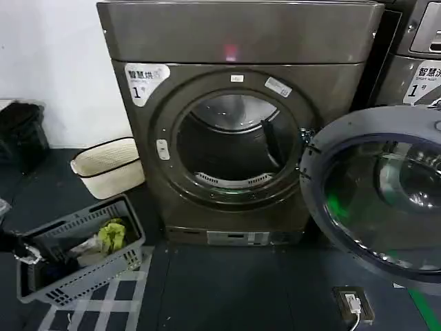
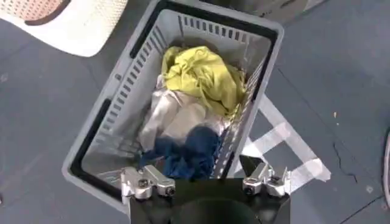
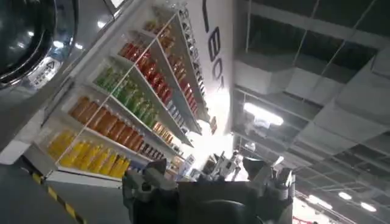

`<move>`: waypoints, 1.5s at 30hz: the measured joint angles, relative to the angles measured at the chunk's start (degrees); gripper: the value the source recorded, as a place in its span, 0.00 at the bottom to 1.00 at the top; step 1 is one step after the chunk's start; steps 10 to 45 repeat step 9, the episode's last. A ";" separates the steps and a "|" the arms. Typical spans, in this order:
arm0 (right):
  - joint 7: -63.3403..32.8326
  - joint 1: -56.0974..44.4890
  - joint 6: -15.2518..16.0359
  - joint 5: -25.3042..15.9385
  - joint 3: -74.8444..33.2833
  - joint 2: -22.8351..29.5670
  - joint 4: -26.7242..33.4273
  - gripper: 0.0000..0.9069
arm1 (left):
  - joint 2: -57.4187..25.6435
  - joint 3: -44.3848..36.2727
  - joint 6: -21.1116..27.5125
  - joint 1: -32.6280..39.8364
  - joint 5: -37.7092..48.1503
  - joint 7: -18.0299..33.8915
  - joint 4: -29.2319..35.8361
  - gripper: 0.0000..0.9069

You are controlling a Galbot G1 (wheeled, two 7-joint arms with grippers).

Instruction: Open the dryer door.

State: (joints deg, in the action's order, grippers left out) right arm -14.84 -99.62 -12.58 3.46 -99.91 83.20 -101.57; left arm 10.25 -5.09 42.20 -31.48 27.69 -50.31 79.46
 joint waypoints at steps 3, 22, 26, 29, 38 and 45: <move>0.01 0.00 0.00 -0.02 -0.06 -0.04 0.03 1.00 | 0.12 -0.02 0.00 0.08 -0.13 0.00 -0.01 1.00; 0.04 0.03 0.00 -0.09 -0.08 -0.05 0.03 1.00 | 0.33 -0.07 0.00 0.20 -0.30 0.00 -0.15 1.00; 0.04 0.03 0.00 -0.09 -0.08 -0.05 0.03 1.00 | 0.33 -0.07 0.00 0.20 -0.30 0.00 -0.15 1.00; 0.04 0.03 0.00 -0.09 -0.08 -0.05 0.03 1.00 | 0.33 -0.07 0.00 0.20 -0.30 0.00 -0.15 1.00; 0.04 0.03 0.00 -0.09 -0.08 -0.05 0.03 1.00 | 0.33 -0.07 0.00 0.20 -0.30 0.00 -0.15 1.00; 0.04 0.03 0.00 -0.09 -0.08 -0.05 0.03 1.00 | 0.33 -0.07 0.00 0.20 -0.30 0.00 -0.15 1.00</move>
